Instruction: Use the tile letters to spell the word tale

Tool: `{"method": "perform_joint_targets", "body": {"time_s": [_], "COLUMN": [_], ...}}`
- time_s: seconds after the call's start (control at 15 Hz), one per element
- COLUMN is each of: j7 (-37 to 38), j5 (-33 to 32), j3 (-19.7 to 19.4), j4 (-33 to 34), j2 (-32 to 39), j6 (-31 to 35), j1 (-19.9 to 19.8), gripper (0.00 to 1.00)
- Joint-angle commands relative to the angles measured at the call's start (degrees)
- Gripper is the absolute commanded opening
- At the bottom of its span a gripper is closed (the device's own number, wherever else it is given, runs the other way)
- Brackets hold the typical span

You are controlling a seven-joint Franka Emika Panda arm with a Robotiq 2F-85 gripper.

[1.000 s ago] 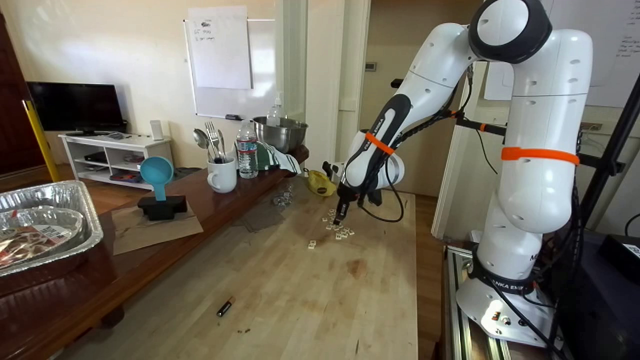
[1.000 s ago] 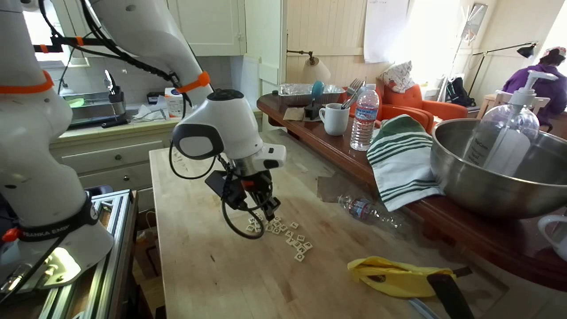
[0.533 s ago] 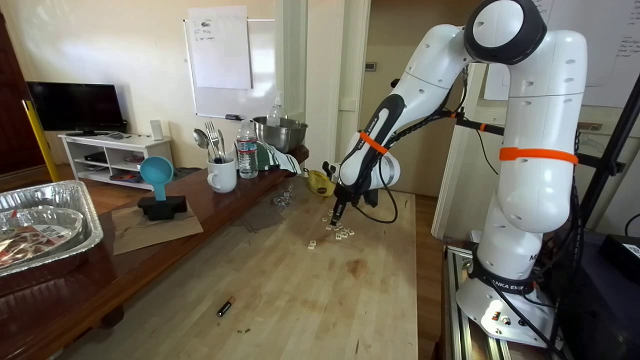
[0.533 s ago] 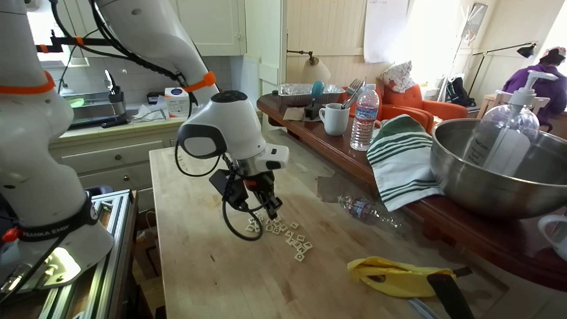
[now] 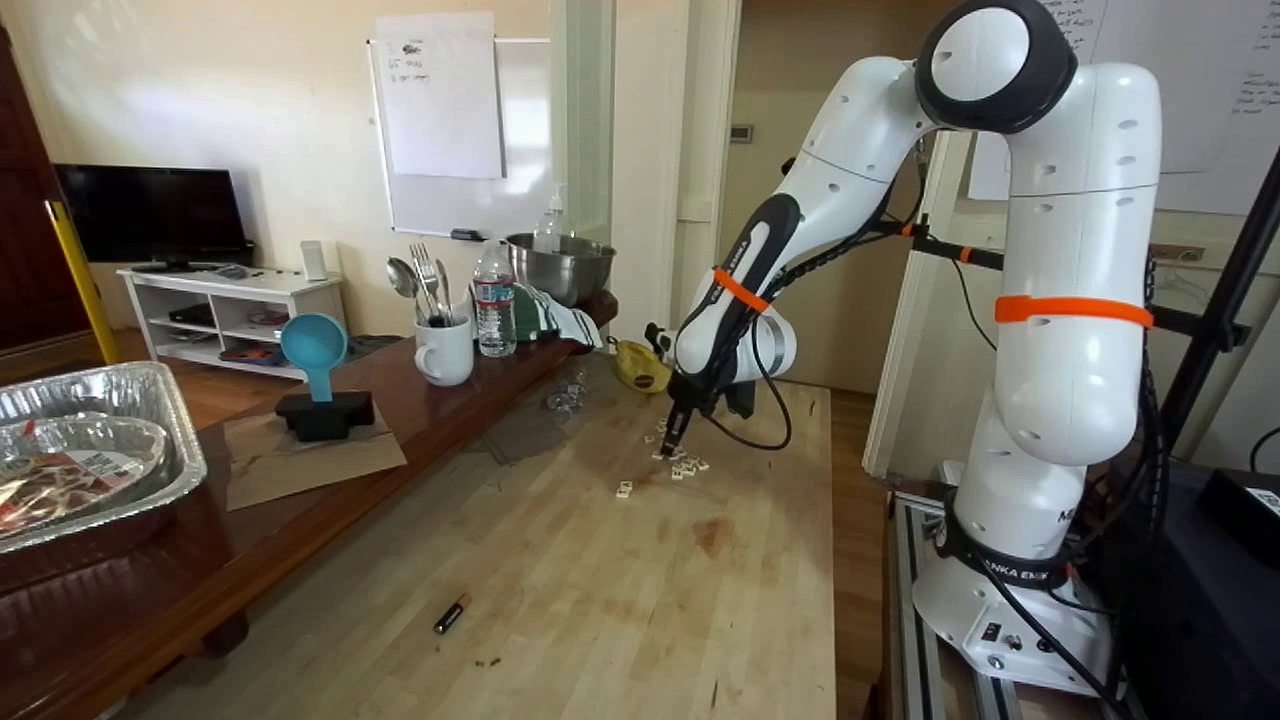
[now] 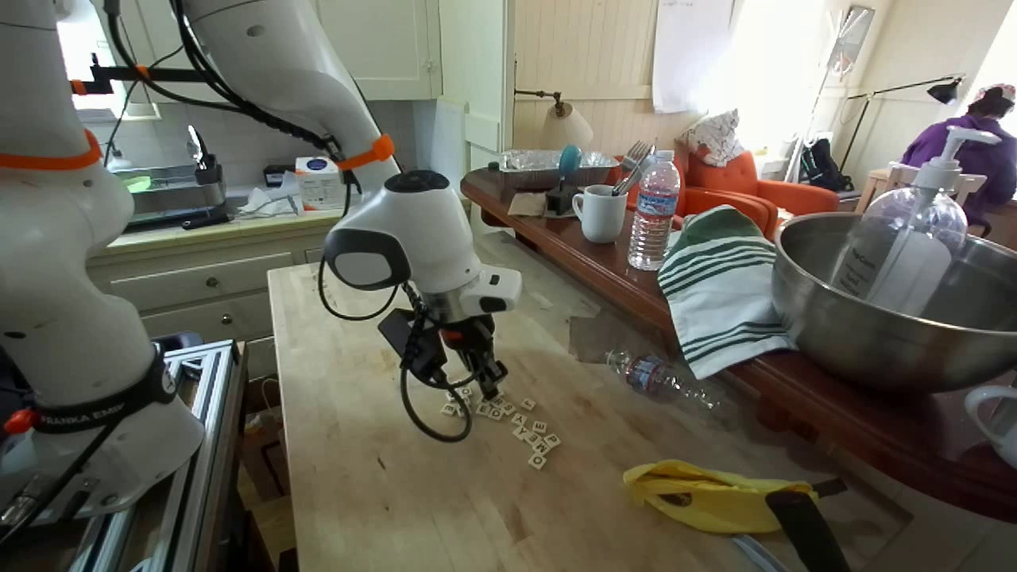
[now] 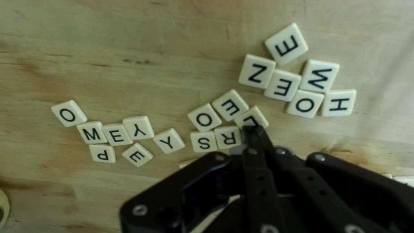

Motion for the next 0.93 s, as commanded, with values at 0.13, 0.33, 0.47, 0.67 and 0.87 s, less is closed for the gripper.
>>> {"method": "perform_joint_targets", "body": {"time_s": [0.13, 0.33, 0.47, 0.67, 0.87], "j7": [-1.45, 0.37, 1.88, 6.88, 13.34], "j5": [2.12, 2.78, 2.81, 2.6, 2.55], "j3": [2.48, 3.06, 3.11, 2.15, 1.34], "j4": [0.27, 0.12, 0.32, 0.69, 1.02], "j2": [1.25, 1.46, 1.61, 2.0, 2.34], "j6": [-0.39, -0.24, 0.15, 0.68, 1.03], "j1": [-1.67, -0.71, -0.03, 1.56, 3.03], "gripper": [0.0, 0.0, 0.0, 0.0, 0.0]}}
